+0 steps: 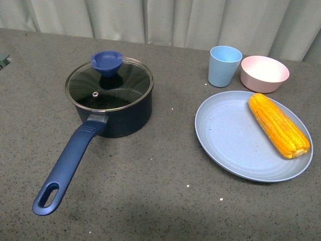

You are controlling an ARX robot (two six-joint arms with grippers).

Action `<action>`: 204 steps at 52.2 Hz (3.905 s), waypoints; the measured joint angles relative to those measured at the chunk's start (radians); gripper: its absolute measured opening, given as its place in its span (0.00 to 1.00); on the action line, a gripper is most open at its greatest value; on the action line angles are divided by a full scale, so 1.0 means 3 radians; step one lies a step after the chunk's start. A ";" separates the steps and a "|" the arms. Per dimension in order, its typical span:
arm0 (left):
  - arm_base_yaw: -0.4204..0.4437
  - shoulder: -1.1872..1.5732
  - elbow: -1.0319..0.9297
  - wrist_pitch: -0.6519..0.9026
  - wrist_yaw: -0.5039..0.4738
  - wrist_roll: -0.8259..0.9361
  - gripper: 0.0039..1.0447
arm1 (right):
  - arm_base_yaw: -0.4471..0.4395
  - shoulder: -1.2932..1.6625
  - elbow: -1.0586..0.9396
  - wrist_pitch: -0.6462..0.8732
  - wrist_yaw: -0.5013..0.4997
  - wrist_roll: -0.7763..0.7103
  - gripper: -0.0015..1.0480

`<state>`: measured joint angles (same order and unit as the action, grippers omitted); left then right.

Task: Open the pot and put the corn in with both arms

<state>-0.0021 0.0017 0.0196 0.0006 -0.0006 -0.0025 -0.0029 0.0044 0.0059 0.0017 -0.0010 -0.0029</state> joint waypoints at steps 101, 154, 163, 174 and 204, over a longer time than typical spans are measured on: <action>-0.0435 0.6106 0.2023 0.3329 -0.0333 -0.0342 0.94 | 0.0000 0.0000 0.0000 0.0000 -0.0001 0.0000 0.91; -0.0954 0.7074 0.2838 0.3292 0.0076 -0.0285 0.94 | 0.0000 0.0000 0.0000 0.0000 -0.0001 0.0000 0.91; -0.0950 0.7181 0.2860 0.3282 0.0065 -0.0245 0.94 | 0.0000 0.0000 0.0000 0.0000 0.0000 0.0000 0.91; -0.0950 0.7200 0.2860 0.3277 0.0066 -0.0216 0.79 | 0.0000 0.0000 0.0000 0.0000 0.0000 0.0000 0.91; -0.0881 0.6996 0.2852 0.3213 0.0092 -0.0155 0.57 | 0.0000 0.0000 0.0000 0.0000 -0.0001 0.0000 0.91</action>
<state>-0.2665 2.1006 0.8753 0.9646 0.0269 -0.0490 -0.0029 0.0044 0.0059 0.0017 -0.0013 -0.0029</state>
